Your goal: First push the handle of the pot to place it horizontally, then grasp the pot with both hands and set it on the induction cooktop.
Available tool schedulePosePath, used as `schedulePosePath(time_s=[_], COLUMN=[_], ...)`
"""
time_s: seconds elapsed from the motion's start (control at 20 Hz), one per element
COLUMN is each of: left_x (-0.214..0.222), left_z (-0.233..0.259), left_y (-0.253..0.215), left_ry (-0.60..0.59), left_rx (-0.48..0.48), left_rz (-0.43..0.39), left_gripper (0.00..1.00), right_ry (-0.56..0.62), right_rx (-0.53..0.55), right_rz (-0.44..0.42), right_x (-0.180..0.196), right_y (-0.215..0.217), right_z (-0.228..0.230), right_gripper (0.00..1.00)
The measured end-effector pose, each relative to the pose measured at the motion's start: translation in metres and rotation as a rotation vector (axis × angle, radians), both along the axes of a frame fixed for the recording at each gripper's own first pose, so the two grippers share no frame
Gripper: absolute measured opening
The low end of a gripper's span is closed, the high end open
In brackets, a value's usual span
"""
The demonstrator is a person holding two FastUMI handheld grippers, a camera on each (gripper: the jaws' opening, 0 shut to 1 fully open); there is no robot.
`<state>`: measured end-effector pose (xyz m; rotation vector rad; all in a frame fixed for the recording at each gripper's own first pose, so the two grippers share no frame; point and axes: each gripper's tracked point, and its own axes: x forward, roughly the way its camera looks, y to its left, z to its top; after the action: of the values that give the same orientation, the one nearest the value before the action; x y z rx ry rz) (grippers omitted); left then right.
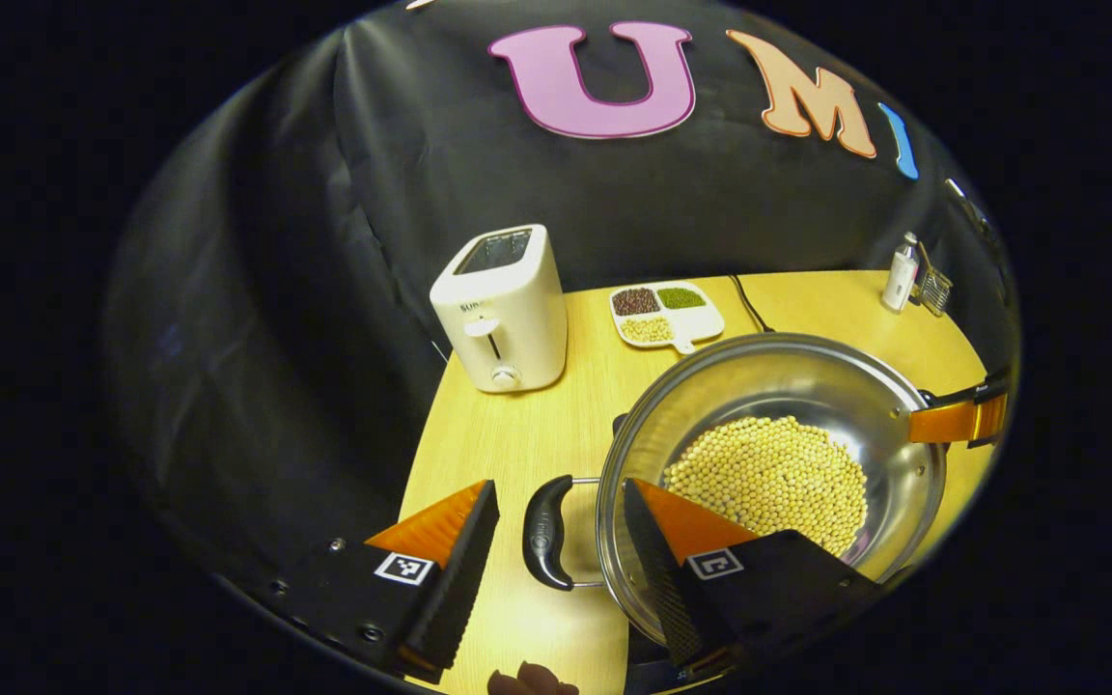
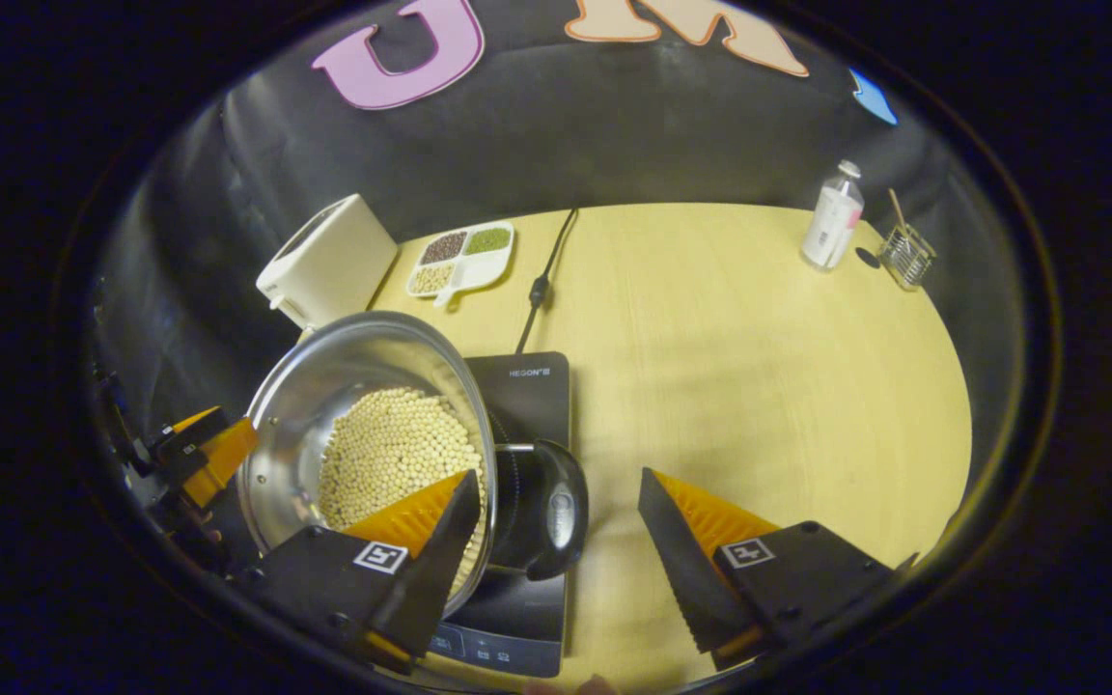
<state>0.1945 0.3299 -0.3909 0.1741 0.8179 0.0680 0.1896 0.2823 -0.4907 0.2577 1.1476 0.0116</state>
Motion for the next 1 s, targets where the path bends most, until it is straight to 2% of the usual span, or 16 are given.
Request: schedulePosePath(time_s=[0.05, 0.15, 0.2, 0.25, 0.35, 0.45, 0.5, 0.55, 0.65, 0.8, 0.85, 0.9, 0.95, 1.0], left_x=[-0.002, -0.009, -0.012, -0.016, -0.023, -0.035, -0.039, -0.041, -0.047, -0.062, -0.067, -0.073, -0.080, -0.087], left_z=[0.006, 0.011, 0.015, 0.018, 0.021, 0.023, 0.029, 0.039, 0.052, 0.056, 0.057, 0.060, 0.060, 0.065], left_y=[-0.004, -0.016, -0.021, -0.028, -0.042, -0.049, -0.049, -0.054, -0.074, -0.107, -0.123, -0.138, -0.153, -0.169], left_ry=[-0.014, -0.021, -0.026, -0.030, -0.037, -0.016, -0.021, -0.044, -0.069, -0.056, -0.057, -0.058, -0.052, -0.056], left_rx=[-0.010, -0.047, -0.062, -0.076, -0.108, -0.095, -0.075, -0.068, -0.079, -0.084, -0.095, -0.103, -0.111, -0.122], left_rz=[-0.002, -0.004, -0.001, 0.003, 0.006, 0.010, 0.022, 0.031, 0.049, 0.092, 0.106, 0.119, 0.129, 0.134], left_gripper=[0.80, 0.80, 0.80, 0.80, 0.80, 0.80, 0.81, 0.80, 0.77, 0.81, 0.81, 0.81, 0.81, 0.81], right_ry=[-0.014, -0.044, -0.053, -0.057, -0.060, -0.068, -0.070, -0.080, -0.107, -0.144, -0.160, -0.176, -0.196, -0.226], right_rx=[0.010, 0.024, 0.020, 0.014, 0.009, 0.016, 0.030, 0.043, 0.055, 0.058, 0.065, 0.068, 0.065, 0.061], right_rz=[-0.010, -0.027, -0.033, -0.038, -0.054, -0.069, -0.075, -0.080, -0.081, -0.047, -0.041, -0.035, -0.029, -0.024], right_x=[0.000, 0.000, -0.001, -0.005, -0.014, -0.022, -0.026, -0.029, -0.035, -0.052, -0.057, -0.065, -0.071, -0.075], right_y=[-0.004, -0.013, -0.021, -0.029, -0.045, -0.061, -0.067, -0.076, -0.099, -0.142, -0.157, -0.173, -0.190, -0.207], right_z=[0.005, 0.016, 0.020, 0.022, 0.027, 0.029, 0.030, 0.033, 0.042, 0.058, 0.065, 0.072, 0.079, 0.087], right_gripper=[0.95, 0.95, 1.00, 0.95, 0.95, 0.95, 1.00, 0.95, 0.95, 0.95, 1.00, 0.95, 1.00, 0.94])
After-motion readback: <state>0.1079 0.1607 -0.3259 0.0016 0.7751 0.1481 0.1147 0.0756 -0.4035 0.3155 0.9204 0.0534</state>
